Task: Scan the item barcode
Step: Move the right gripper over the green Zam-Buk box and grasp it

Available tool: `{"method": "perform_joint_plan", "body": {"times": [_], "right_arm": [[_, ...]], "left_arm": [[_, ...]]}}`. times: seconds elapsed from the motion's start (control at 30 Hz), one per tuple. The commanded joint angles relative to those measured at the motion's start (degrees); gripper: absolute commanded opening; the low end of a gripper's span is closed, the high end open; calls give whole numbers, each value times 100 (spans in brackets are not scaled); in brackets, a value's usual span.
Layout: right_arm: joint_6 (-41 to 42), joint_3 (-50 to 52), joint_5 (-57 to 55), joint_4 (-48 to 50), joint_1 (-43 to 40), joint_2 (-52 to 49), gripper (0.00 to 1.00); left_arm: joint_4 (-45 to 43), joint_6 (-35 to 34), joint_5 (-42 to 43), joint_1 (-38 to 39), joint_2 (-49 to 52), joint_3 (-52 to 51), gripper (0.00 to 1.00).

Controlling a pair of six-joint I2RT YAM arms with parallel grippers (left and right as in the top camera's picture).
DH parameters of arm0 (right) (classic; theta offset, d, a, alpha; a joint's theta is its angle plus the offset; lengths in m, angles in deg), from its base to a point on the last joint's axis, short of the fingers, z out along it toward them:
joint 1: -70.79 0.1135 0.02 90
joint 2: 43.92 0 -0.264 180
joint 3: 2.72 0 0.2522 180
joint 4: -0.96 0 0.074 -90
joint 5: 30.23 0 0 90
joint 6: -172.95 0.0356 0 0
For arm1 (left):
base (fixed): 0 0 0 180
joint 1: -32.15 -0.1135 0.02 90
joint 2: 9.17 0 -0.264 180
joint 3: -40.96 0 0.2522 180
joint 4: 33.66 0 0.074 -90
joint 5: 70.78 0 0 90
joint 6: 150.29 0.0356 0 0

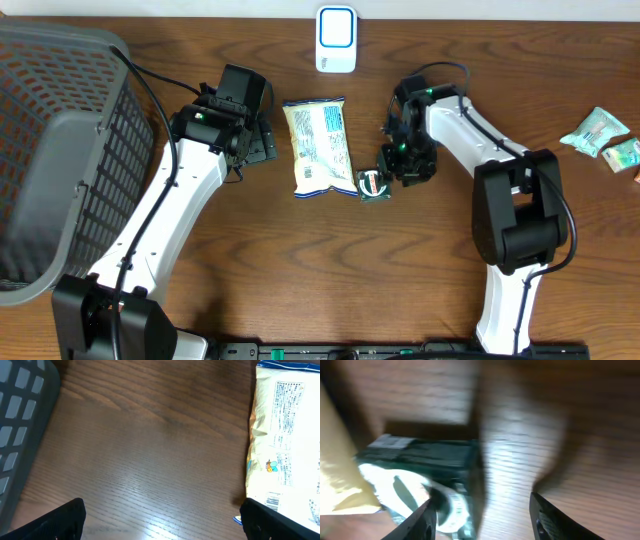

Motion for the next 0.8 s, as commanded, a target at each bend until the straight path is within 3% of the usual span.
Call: {"method": "perform_joint_plan", "body": {"times": [0.0,0.17,0.33,0.53,0.77], "right_arm": [[334,-190,-1143,-136,-179,-17,54],[385,-625,-793,-538,-203,-17,55],[-249,-741,326,-568,-50,-17,55],[-254,-726,251,-566,249,-17,56],[-251,-717,-675,-739,575,-17,61]], "left_arm": [[31,33,-94,-9,-52,26,98],[31,33,-94,-9,-52,26,98],[31,33,-94,-9,-52,26,98],[31,33,-94,-9,-52,26,98],[31,33,-94,-9,-52,26,98]]}}
